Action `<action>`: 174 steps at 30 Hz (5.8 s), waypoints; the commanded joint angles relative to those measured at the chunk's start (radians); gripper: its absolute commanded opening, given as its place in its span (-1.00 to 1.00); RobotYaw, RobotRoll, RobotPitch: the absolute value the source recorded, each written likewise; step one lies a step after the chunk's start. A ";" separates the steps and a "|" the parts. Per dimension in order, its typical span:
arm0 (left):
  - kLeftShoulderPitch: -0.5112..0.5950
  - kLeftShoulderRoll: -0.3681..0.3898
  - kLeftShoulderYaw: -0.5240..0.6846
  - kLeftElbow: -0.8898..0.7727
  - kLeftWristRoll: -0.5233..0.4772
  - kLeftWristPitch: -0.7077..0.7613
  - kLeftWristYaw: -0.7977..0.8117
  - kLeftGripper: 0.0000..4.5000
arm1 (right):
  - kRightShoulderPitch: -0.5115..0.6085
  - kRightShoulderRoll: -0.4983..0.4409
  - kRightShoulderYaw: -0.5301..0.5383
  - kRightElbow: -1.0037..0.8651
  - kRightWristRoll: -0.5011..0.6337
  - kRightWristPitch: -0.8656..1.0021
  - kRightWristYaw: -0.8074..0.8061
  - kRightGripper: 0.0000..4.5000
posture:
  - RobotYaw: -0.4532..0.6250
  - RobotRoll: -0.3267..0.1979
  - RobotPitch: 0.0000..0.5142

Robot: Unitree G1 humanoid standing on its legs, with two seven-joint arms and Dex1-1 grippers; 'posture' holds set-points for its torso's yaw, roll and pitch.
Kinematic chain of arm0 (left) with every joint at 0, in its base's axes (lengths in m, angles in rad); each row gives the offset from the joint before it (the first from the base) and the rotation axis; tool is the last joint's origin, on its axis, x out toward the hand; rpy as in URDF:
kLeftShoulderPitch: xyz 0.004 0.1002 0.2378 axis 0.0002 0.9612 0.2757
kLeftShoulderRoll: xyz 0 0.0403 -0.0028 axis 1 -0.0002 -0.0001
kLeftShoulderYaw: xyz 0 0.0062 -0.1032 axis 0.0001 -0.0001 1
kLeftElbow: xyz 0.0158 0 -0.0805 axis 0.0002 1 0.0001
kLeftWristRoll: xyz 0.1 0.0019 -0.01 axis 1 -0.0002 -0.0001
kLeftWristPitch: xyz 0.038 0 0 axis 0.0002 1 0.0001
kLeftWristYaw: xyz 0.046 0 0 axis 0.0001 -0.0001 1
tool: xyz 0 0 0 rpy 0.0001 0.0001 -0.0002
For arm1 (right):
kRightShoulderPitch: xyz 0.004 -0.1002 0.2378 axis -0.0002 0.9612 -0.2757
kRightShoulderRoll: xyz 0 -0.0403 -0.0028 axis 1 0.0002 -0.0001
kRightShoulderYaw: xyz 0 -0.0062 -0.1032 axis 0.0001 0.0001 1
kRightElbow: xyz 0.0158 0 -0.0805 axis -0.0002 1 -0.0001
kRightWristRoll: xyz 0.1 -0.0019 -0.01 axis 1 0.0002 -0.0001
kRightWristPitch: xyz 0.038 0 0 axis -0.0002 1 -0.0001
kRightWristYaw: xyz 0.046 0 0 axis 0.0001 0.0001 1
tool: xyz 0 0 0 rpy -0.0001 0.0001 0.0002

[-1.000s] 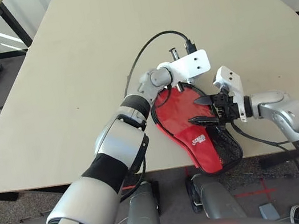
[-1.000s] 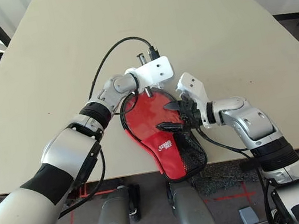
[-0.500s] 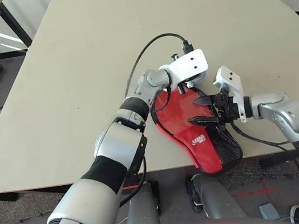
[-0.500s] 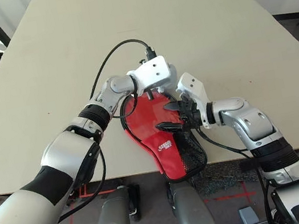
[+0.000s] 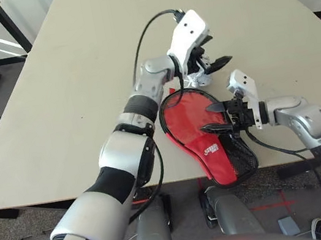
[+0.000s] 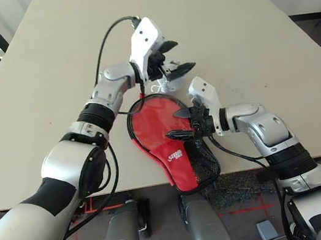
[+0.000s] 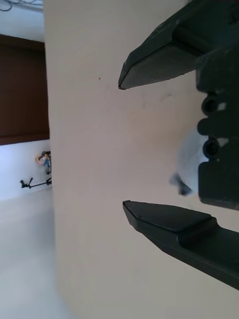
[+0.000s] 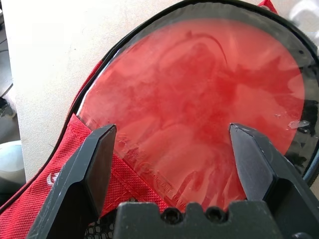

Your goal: Store the ping-pong paddle in its case and zip it.

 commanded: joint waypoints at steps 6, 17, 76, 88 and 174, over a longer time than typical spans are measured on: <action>0.253 0.189 -0.138 -0.361 -0.019 0.288 -0.218 0.98 | 0.043 -0.016 0.061 0.062 -0.028 0.027 0.021 1.00 | -0.04 0.25 -0.48; 0.387 0.231 -0.265 -0.480 -0.009 0.359 -0.248 0.98 | 0.028 -0.030 0.056 0.075 -0.033 0.019 0.034 1.00 | -0.05 0.25 -0.52; 0.414 0.263 -0.334 -0.320 0.037 0.261 -0.219 1.00 | -0.552 0.219 -0.289 1.014 -0.108 -0.264 -0.300 0.36 | 0.04 0.25 -0.49; 0.417 0.256 -0.338 -0.327 0.034 0.264 -0.217 1.00 | -0.593 0.208 -0.338 1.074 -0.116 -0.334 -0.359 -1.00 | 0.04 0.25 -0.50; 0.331 0.135 -0.361 -0.187 0.066 0.184 -0.221 1.00 | 0.429 -0.684 -0.088 0.066 0.082 0.076 0.568 -1.00 | -0.15 0.25 -0.46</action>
